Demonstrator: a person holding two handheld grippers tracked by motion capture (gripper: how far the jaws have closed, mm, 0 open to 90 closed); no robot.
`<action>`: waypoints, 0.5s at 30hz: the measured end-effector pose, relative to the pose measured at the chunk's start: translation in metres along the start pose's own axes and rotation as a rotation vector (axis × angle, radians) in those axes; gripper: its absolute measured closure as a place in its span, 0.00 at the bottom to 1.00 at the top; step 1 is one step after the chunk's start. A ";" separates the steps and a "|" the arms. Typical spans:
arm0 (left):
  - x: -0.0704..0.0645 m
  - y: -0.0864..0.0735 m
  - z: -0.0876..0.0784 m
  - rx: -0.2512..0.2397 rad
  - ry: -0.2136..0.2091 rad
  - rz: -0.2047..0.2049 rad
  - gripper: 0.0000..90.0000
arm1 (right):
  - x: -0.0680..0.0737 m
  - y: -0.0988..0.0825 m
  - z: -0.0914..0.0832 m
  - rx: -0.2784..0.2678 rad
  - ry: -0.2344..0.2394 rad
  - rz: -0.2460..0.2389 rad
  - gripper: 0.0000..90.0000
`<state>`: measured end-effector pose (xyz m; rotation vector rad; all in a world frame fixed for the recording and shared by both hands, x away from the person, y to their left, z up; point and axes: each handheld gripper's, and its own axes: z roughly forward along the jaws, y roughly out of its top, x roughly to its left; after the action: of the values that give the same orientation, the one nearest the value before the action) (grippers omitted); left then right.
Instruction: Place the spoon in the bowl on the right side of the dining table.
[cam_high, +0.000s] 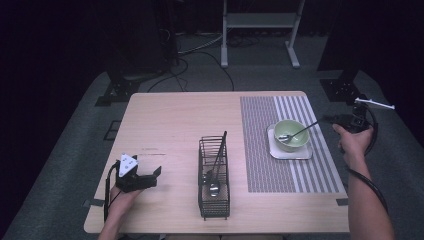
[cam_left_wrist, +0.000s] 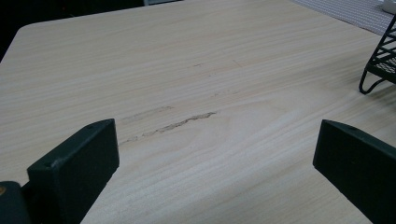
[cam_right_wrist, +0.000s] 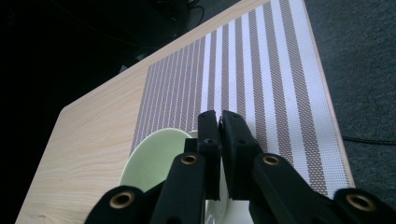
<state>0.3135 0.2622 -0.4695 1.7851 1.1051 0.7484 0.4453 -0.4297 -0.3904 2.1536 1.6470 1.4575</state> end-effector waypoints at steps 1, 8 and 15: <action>0.000 0.000 0.000 0.001 0.001 0.000 0.00 | -0.002 0.000 0.000 0.001 0.001 0.005 0.95; 0.000 0.000 0.000 0.002 0.001 0.001 0.00 | -0.012 -0.005 0.000 0.014 0.023 0.024 0.92; 0.000 0.000 0.000 0.002 0.001 -0.001 0.00 | -0.015 -0.007 -0.001 0.015 0.038 0.020 0.89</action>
<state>0.3139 0.2618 -0.4695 1.7865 1.1079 0.7485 0.4396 -0.4393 -0.4033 2.1699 1.6579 1.5058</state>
